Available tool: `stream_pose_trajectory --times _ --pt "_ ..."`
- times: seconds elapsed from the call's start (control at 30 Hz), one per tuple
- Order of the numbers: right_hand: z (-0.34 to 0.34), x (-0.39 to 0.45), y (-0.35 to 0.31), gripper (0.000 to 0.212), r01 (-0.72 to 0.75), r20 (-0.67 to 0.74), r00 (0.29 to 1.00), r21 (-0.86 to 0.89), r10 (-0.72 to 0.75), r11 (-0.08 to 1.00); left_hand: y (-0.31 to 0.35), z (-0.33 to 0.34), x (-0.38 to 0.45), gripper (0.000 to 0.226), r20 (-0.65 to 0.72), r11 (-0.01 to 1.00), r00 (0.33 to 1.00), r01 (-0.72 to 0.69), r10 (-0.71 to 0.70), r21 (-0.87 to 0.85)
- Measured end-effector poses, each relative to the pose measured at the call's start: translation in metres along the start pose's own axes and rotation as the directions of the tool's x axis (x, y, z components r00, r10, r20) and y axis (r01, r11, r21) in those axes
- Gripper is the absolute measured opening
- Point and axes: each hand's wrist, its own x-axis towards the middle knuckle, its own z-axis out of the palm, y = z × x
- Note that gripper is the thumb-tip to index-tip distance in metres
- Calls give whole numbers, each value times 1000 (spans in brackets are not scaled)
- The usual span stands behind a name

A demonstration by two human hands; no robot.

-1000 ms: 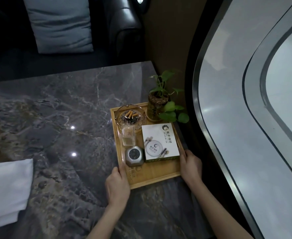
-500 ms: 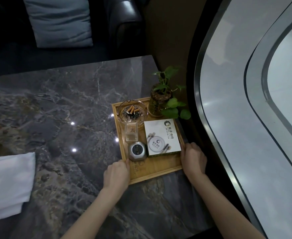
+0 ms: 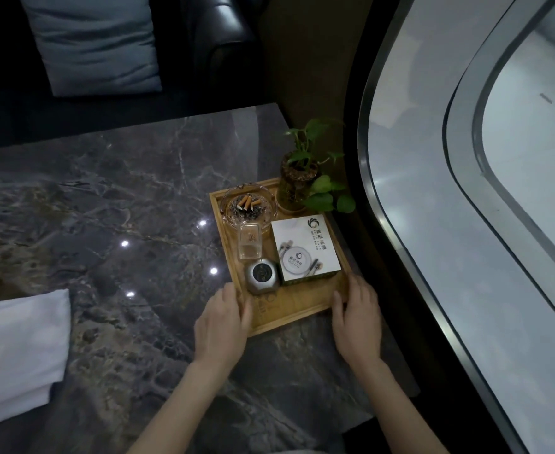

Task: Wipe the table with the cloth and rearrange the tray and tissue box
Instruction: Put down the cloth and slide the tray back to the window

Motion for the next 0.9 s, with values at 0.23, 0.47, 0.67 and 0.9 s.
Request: stream_pose_trajectory --times 0.23,0.47,0.67,0.9 --pt "28 -48 -1 81 15 170 985 -127 7 992 -26 38 -34 89 162 990 983 -101 83 102" --pt "26 -44 -5 80 -22 209 977 -141 51 990 -27 42 -28 88 264 997 964 -52 35 55" --pt "26 -22 -9 78 -20 203 978 -145 50 989 -19 40 -7 87 269 1000 963 -22 15 22" --pt "26 0 -9 87 -9 196 980 -155 40 988 -12 43 13 90 273 1000 962 -15 13 6"
